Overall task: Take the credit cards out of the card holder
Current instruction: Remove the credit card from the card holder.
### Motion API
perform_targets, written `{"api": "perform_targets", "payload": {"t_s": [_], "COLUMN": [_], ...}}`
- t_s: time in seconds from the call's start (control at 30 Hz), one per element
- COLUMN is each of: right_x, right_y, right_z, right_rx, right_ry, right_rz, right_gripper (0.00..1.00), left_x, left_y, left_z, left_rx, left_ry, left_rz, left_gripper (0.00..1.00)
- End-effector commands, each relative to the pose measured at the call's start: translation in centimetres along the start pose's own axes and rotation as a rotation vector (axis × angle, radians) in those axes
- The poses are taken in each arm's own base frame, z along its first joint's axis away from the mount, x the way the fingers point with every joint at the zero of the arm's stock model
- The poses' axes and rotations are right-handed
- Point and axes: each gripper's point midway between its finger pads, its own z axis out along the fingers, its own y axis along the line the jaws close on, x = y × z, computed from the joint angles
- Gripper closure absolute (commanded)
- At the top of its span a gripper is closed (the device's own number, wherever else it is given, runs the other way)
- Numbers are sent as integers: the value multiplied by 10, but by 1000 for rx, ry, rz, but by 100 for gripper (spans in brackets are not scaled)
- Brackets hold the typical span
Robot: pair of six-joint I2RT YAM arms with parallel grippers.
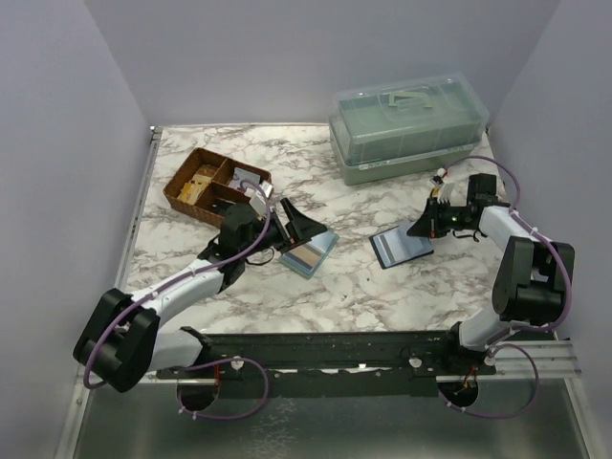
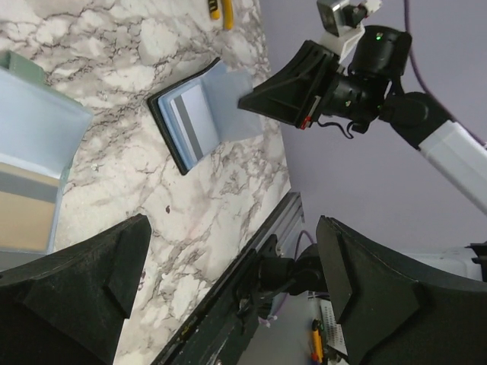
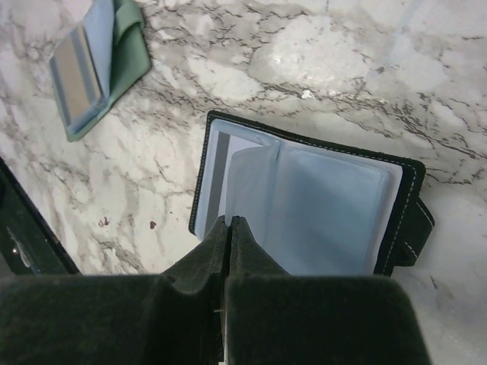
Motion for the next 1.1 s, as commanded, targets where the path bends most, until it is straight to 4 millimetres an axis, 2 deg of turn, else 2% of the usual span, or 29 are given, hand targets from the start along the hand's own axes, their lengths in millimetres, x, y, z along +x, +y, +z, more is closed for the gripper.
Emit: {"api": "perform_targets", "payload": {"t_s": [0.0, 0.13, 0.3, 0.73, 0.83, 1.07], "right_x": [1, 4, 4, 4, 5, 4], "right_y": [-22, -35, -38, -45, -47, -50], "right_z": [-1, -3, -4, -7, -8, -9], "right_rx": [107, 180, 195, 238, 250, 272], "right_ry": [35, 53, 55, 64, 67, 67], "right_rz": [-28, -41, -46, -56, -58, -68], "right_gripper": [99, 98, 97, 90, 89, 84], "left_x": [9, 28, 40, 63, 64, 49], "left_y": [-1, 2, 2, 8, 12, 10], "left_z": [19, 35, 46, 61, 63, 56], "left_rx": [5, 8, 32, 19, 12, 1], "left_ry": [-27, 23, 53, 100, 99, 11], "left_rz": [42, 24, 8, 17, 18, 39], "left_gripper": [2, 4, 6, 7, 8, 8]}}
